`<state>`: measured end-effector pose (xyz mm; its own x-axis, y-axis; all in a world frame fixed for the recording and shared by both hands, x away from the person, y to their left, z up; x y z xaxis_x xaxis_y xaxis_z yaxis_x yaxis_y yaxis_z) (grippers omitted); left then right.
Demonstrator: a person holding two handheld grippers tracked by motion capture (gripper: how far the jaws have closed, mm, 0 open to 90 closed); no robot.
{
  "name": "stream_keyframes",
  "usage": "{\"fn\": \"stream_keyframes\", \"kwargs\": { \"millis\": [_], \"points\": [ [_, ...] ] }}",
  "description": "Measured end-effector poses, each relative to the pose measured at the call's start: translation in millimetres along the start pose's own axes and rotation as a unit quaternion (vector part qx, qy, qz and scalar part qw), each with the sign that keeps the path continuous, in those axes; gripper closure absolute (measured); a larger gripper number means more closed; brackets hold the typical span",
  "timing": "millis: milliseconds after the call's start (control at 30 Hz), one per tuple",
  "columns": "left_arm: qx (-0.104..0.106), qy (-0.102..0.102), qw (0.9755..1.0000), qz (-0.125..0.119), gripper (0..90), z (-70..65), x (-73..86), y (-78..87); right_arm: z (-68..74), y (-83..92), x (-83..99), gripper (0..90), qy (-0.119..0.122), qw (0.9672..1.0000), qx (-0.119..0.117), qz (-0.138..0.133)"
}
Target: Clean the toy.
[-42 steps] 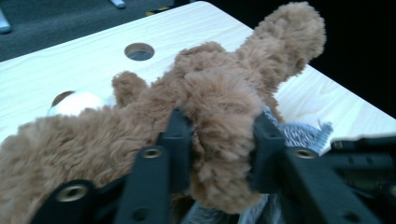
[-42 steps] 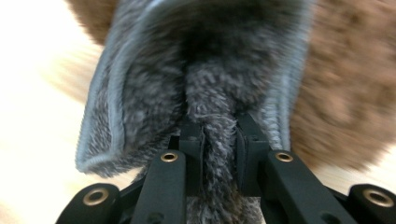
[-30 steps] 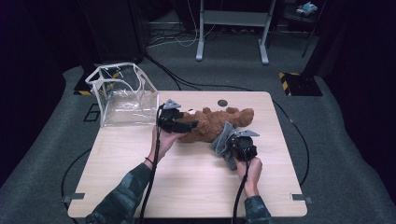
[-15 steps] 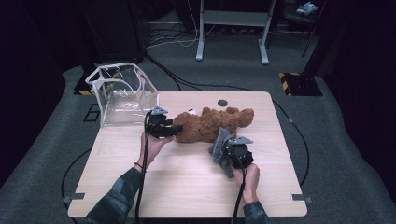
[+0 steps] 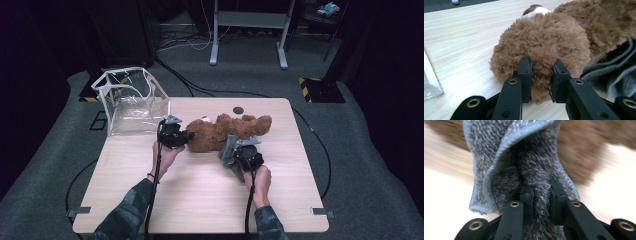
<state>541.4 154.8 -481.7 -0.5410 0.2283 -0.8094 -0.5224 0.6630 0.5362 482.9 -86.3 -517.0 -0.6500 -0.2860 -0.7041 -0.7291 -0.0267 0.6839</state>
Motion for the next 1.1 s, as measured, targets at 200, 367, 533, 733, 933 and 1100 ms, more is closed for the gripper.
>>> {"fn": "stream_keyframes", "kwargs": {
  "millis": [200,367,533,733,933,1100],
  "points": [
    [0.000,0.002,1.0000,0.000,73.8,0.7,-0.9,-0.4,-10.3,7.0,19.6,76.9,0.002,0.9998,0.015,0.012],
    [0.001,0.004,1.0000,-0.001,73.8,0.3,-1.1,-0.2,26.1,16.7,22.5,77.0,0.048,0.9987,-0.016,0.004],
    [0.004,0.004,1.0000,-0.002,74.0,-0.8,-1.2,0.5,67.8,29.1,0.9,77.0,0.090,0.9940,-0.057,-0.024],
    [0.004,0.000,1.0000,0.001,74.4,-2.8,-1.2,0.5,97.9,39.6,-51.0,76.7,0.123,0.9876,-0.070,-0.069],
    [0.003,-0.005,1.0000,0.003,75.0,-2.2,-1.0,0.0,104.4,16.6,-81.7,76.8,0.122,0.9896,-0.051,-0.057],
    [0.003,-0.008,0.9999,0.006,75.3,-0.7,-0.7,0.6,86.6,12.9,-83.1,77.0,0.077,0.9947,-0.034,-0.058]
  ]
}}
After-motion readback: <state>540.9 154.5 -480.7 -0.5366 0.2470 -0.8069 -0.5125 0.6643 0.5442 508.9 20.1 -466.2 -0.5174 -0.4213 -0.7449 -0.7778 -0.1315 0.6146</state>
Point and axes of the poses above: each handheld gripper's, and its own axes: y roughly backward along the jaws, x roughly out of its underside, z roughly to its left, the point moved 6 cm from there along -y, roughly forward along the jaws, and after that the axes turned 8 degrees about x, right-handed, at the moved point
